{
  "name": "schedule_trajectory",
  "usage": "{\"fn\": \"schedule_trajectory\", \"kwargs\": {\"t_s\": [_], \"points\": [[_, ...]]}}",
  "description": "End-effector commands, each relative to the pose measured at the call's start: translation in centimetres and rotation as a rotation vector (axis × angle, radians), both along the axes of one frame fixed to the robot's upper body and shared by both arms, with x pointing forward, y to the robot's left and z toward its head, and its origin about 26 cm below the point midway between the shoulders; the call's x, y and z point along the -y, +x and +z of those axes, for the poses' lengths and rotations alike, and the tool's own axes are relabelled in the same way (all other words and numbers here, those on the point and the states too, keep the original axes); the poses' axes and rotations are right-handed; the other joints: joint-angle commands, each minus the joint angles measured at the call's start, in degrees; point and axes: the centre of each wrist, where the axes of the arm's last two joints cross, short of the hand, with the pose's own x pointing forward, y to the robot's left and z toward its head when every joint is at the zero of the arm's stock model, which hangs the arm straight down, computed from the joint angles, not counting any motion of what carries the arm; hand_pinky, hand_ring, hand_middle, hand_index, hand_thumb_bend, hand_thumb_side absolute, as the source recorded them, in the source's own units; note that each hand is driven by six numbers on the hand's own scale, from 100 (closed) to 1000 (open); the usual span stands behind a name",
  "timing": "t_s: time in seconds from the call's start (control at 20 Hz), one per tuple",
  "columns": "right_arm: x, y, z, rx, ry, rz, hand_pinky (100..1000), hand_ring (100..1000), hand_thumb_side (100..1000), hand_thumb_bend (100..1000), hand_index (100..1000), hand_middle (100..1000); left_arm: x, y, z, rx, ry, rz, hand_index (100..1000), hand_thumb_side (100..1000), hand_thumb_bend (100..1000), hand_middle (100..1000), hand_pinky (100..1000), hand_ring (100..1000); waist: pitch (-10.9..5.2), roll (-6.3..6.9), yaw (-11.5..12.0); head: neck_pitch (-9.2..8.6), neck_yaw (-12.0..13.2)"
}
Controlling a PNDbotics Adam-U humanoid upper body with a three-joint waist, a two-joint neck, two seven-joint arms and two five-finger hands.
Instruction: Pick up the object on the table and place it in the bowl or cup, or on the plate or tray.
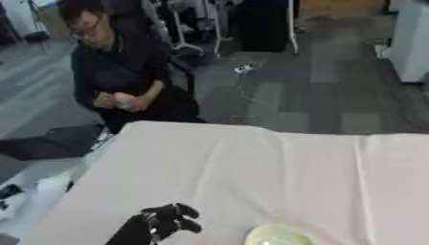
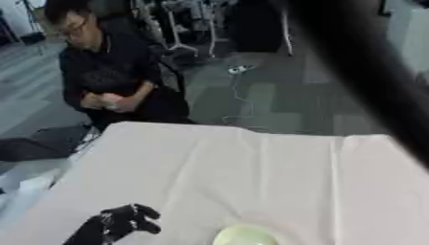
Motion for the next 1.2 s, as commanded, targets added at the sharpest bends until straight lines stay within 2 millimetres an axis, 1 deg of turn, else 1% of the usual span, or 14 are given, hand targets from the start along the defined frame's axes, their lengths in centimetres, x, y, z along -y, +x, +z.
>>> {"fn": "schedule_trajectory", "kwargs": {"t_s": [0.05,0.15,0.25,0.4,0.5,0.65,0.8,1.2], "points": [[-1.5,-0.8,-1.0,0.270,0.172,0.239,293,315,778,215,388,260,0.9,0.5,0.2,0.112,-0.140,0.033,695,768,553,641,424,532,-1.42,-0.86,1.28,-0.98,-4.75],[-2.1,-1.4,-1.9,0.250,0.155,0.226,295,313,776,212,375,251,1.7,1.0,0.4,0.167,-0.236,0.045,699,762,549,633,418,524,-2.40,-1.77,2.56,-1.08,-7.29],[-2.6,-2.0,-2.7,0.231,0.138,0.212,296,312,776,208,363,243,2.6,1.6,0.7,0.212,-0.319,0.041,699,757,546,625,416,519,-3.30,-2.51,3.71,-0.86,-8.92],[-3.3,-2.8,-3.6,0.205,0.111,0.196,298,312,776,205,355,238,3.4,2.4,1.4,0.271,-0.393,0.021,698,755,540,622,416,518,-4.43,-3.24,4.87,0.18,-9.61],[-3.6,-3.2,-4.2,0.190,0.091,0.183,304,311,776,204,348,232,3.4,2.9,2.0,0.319,-0.421,-0.005,689,754,520,613,419,513,-5.18,-3.52,5.52,0.65,-10.10],[-3.8,-3.8,-4.7,0.174,0.065,0.169,308,310,775,206,344,228,3.1,3.3,2.6,0.354,-0.446,-0.039,687,756,515,613,422,516,-6.08,-3.64,6.35,1.39,-10.65],[-3.8,-4.1,-5.1,0.162,0.041,0.164,313,309,773,210,344,226,2.9,3.6,3.0,0.361,-0.467,-0.065,685,756,508,611,421,515,-6.82,-3.39,6.80,1.95,-10.49],[-3.2,-4.2,-5.2,0.159,0.010,0.148,324,308,772,219,352,226,2.8,3.3,2.7,0.345,-0.483,-0.106,686,759,501,611,422,518,-7.66,-2.98,6.22,1.54,-11.13]]}}
